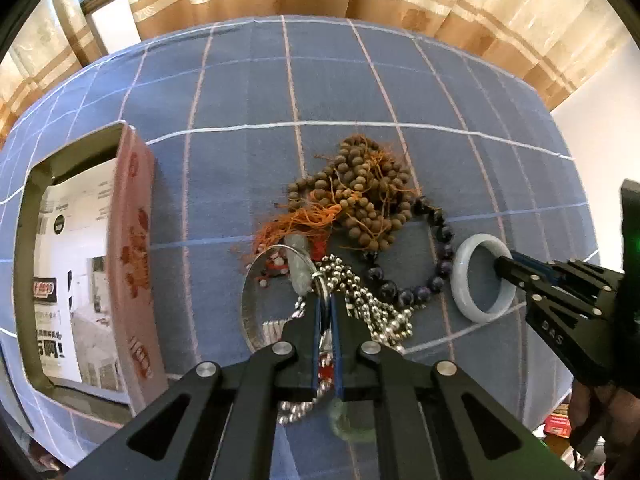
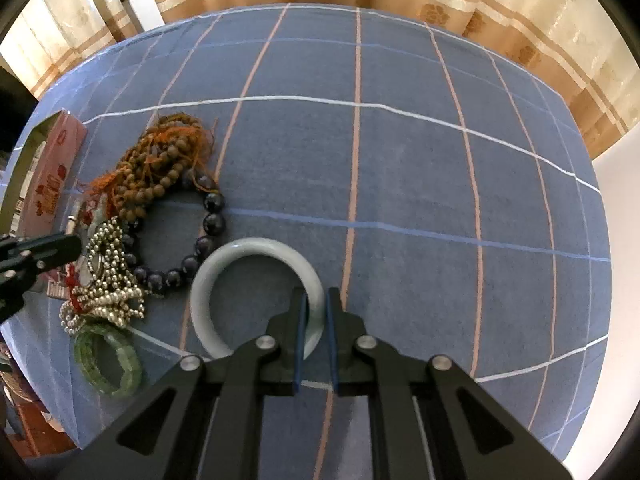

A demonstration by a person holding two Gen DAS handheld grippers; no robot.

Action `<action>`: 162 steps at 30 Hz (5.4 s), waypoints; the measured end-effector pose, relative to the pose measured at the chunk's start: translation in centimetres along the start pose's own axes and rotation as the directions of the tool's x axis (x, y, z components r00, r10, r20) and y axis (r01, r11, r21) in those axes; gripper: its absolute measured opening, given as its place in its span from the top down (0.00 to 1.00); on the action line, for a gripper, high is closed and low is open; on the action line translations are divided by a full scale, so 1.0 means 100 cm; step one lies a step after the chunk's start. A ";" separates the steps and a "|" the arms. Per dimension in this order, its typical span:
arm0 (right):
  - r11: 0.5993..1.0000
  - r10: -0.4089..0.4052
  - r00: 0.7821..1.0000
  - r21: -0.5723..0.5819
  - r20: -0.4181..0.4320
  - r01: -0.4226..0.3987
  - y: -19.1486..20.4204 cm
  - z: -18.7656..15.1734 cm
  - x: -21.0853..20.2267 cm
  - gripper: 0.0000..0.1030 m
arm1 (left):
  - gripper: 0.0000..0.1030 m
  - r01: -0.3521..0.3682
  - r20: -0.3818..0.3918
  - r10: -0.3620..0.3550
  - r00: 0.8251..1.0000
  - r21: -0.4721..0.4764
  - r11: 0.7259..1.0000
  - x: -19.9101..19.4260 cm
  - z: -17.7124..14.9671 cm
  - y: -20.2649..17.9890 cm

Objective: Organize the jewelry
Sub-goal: 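Grasp the silver engraved bangle with the left tool while the right tool grasps the white jade bangle, then carry the silver bangle in the left tool while the right tool carries the white bangle over the tin, then open the right tool dropping the white bangle into the tin while the left tool releases the silver bangle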

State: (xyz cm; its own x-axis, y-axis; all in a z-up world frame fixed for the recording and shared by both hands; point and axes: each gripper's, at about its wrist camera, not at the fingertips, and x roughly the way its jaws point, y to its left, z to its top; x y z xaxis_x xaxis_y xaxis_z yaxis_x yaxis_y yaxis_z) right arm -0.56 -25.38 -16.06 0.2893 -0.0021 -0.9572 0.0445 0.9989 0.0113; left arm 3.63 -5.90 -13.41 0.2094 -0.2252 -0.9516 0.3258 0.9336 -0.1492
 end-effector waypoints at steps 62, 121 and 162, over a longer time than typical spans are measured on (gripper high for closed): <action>0.954 0.194 0.975 -0.253 0.111 -0.161 0.182 0.067 -0.055 0.88 | 0.96 -0.150 0.142 0.176 0.974 -0.173 0.973 -0.087 -0.018 0.153; 0.922 0.203 0.979 -0.342 0.024 -0.183 0.274 0.126 0.014 0.84 | 0.94 -0.089 0.050 0.106 0.993 -0.259 0.962 -0.024 0.016 0.209; 0.981 0.155 0.985 -0.128 0.072 -0.145 0.168 0.070 -0.023 0.49 | 0.46 -0.188 0.079 0.207 0.975 -0.201 0.961 -0.054 -0.010 0.163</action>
State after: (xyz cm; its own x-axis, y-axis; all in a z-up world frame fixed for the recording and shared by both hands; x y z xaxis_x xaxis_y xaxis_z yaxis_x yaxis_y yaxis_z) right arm 6.25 -8.90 -11.64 0.3610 0.1497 -0.9205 -0.1206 0.9862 0.1130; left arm 6.85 10.80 -11.01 0.3444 -0.0480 -0.9376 0.0886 0.9959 -0.0184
